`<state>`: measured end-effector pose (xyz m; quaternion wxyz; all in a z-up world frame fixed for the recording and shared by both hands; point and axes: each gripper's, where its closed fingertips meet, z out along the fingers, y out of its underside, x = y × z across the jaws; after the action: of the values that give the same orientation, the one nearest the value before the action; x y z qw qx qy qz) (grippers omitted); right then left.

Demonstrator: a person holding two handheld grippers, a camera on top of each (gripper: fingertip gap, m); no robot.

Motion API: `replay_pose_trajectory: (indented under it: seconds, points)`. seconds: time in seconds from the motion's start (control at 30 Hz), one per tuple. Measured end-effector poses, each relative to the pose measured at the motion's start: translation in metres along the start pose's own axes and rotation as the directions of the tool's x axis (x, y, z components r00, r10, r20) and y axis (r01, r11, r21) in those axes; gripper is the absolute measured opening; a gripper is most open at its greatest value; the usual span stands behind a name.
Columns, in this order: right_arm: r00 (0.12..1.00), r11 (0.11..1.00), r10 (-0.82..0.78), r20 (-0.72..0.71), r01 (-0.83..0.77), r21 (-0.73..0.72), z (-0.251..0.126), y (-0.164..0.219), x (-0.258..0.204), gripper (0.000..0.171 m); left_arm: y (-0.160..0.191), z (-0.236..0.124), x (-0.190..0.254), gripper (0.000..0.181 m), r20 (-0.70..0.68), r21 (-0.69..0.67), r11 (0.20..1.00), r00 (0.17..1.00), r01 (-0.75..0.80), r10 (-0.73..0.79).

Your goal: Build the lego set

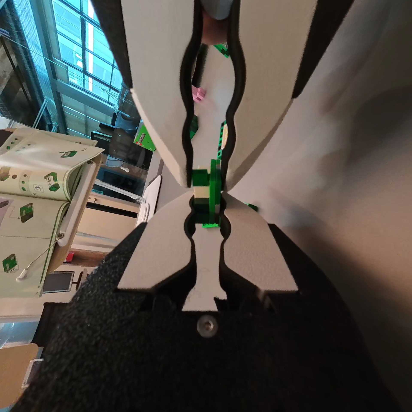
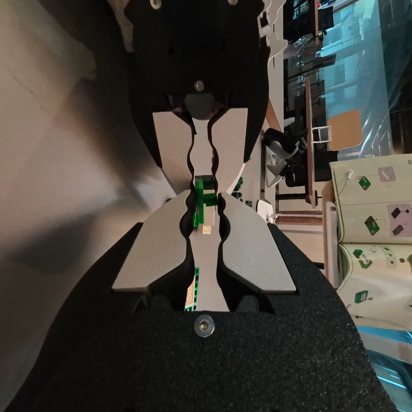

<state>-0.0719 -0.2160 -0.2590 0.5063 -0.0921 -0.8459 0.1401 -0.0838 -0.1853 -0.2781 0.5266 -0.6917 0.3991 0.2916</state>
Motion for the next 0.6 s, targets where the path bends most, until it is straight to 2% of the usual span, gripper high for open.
replay_pose_trajectory:
  seconds: [0.23, 0.47, 0.6]
  points:
    - [1.0, 0.999, -0.023, -0.015, 0.022, -0.043, 0.0021, 0.0014, 0.0007, 0.018, 0.0024, -0.0001, -0.0007, 0.017, 0.002, -0.019, 1.0, 1.0, 0.0, 0.0]
    - [1.0, 0.998, 0.011, -0.008, -0.012, -0.069, 0.0029, 0.0031, -0.001, 0.018, 0.0032, -0.0003, 0.0016, 0.017, -0.014, -0.023, 1.0, 1.0, 0.003, -0.003]
    - [0.996, 0.993, 0.081, 0.024, -0.079, -0.085, 0.0034, 0.0042, -0.0029, 0.017, 0.0031, -0.0009, 0.0017, 0.017, -0.014, -0.023, 1.0, 1.0, -0.003, 0.003]
